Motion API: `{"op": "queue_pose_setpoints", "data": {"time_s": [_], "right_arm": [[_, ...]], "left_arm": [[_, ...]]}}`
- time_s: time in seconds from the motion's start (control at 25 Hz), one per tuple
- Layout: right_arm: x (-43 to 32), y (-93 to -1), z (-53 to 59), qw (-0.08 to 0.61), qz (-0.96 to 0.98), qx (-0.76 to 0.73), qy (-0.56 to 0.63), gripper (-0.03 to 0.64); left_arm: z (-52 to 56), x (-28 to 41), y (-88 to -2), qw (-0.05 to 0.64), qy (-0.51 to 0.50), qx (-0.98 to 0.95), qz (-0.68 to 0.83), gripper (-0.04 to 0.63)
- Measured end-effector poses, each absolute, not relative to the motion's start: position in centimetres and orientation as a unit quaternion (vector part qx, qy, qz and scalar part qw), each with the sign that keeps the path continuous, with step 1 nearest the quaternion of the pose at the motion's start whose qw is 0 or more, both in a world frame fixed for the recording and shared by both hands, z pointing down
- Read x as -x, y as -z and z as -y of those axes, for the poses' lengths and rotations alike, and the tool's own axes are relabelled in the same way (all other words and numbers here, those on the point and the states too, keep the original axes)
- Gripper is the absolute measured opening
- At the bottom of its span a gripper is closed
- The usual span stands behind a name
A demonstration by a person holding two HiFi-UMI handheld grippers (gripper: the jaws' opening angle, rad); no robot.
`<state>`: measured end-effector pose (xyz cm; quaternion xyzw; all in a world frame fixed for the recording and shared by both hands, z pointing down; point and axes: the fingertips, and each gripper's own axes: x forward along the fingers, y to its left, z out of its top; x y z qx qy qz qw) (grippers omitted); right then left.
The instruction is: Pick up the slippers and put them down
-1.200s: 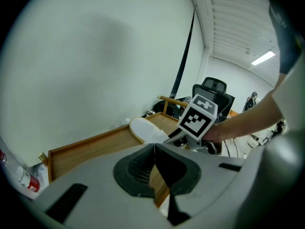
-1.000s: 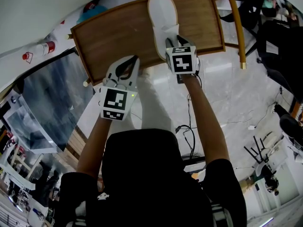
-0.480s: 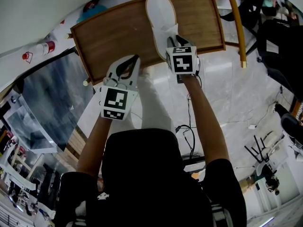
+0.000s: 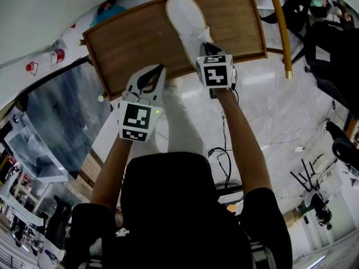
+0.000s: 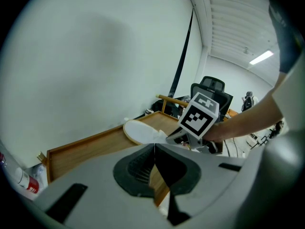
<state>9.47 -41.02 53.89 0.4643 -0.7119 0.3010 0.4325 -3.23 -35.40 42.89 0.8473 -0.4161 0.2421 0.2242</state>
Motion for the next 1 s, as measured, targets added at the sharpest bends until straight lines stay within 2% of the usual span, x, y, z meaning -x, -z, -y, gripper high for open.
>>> {"op": "queue_pose_setpoints", "data": {"time_s": [0.4,1.0], "right_arm": [[-9.5,-52.2,40.1,0.42,0.714,-0.472,-0.301,0.009],[-9.6,-44.1,35.2,0.374,0.717,-0.518,-0.279,0.011]], "left_arm": [[35.2,3.2,-41.5,0.212,-0.236,-0.854,0.413,0.005],[30.9,3.3,-36.2,0.168,-0.227,-0.882,0.377,0.005]]}}
